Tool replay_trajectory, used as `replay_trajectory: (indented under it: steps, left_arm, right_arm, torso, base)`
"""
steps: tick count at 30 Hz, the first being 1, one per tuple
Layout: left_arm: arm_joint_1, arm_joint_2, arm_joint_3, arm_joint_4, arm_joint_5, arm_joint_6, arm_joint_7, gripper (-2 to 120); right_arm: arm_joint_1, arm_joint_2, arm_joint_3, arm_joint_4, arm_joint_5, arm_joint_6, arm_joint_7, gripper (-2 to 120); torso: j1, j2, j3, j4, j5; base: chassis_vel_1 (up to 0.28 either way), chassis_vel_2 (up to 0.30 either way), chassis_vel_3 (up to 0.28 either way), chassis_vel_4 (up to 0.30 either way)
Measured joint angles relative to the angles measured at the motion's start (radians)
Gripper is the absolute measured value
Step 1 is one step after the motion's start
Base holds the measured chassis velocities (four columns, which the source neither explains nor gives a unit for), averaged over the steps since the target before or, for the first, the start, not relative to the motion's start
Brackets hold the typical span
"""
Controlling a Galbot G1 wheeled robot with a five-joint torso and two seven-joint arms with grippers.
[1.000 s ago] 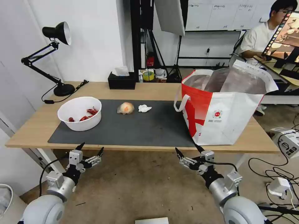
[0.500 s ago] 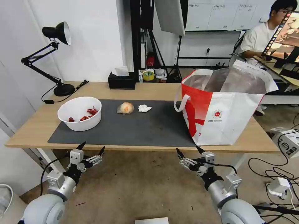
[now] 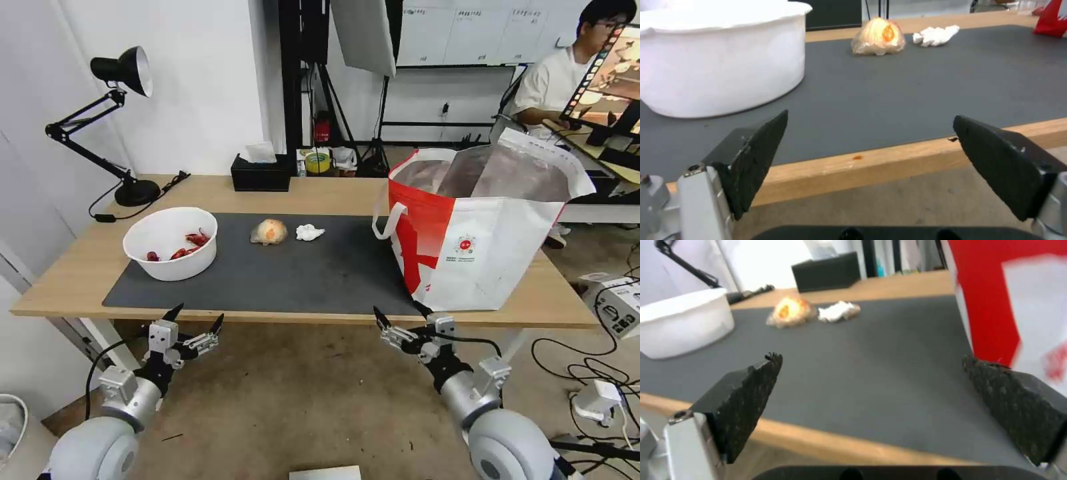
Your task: Pick up the trash from the table and place it into the takeout bag.
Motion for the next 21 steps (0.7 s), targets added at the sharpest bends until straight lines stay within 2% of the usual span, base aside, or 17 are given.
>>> replay_trajectory:
  steps: [5,8,12,16,21]
  left_arm:
    - [0.002,-0.008,-0.001,-0.003,0.0,-0.001,-0.001,100]
    - [0.004,-0.014,-0.001,-0.008,0.002,-0.002,-0.001,100]
    - [0.005,-0.017,-0.003,-0.01,0.006,-0.002,-0.002,100]
    - [0.009,-0.028,-0.007,-0.013,0.012,-0.002,-0.003,100]
    - [0.015,-0.029,-0.005,-0.013,0.023,-0.002,-0.002,100]
  right_arm:
    - [0.081,-0.008,-0.043,-0.017,0.041,-0.023,-0.018,100]
    - [0.21,-0.009,-0.122,-0.063,0.077,-0.034,-0.026,100]
    - [0.302,-0.002,-0.185,-0.107,0.099,-0.035,-0.026,100]
    - [0.451,0.034,-0.299,-0.201,0.132,-0.042,-0.01,100]
    - [0.542,0.07,-0.38,-0.267,0.131,-0.076,0.042,100]
  torso:
    - [0.0,0.0,0.0,-0.0001,0.0001]
    - [0.0,0.0,0.0,0.0,0.0002]
    - [0.0,0.0,0.0,0.0001,0.0001]
    - [0.0,0.0,0.0,0.0001,0.0]
    - [0.0,0.0,0.0,0.0001,-0.0001]
  base:
    - [0.0,0.0,0.0,0.0]
    - [0.0,0.0,0.0,0.0]
    - [0.0,0.0,0.0,0.0]
    - [0.0,0.0,0.0,0.0]
    - [0.0,0.0,0.0,0.0]
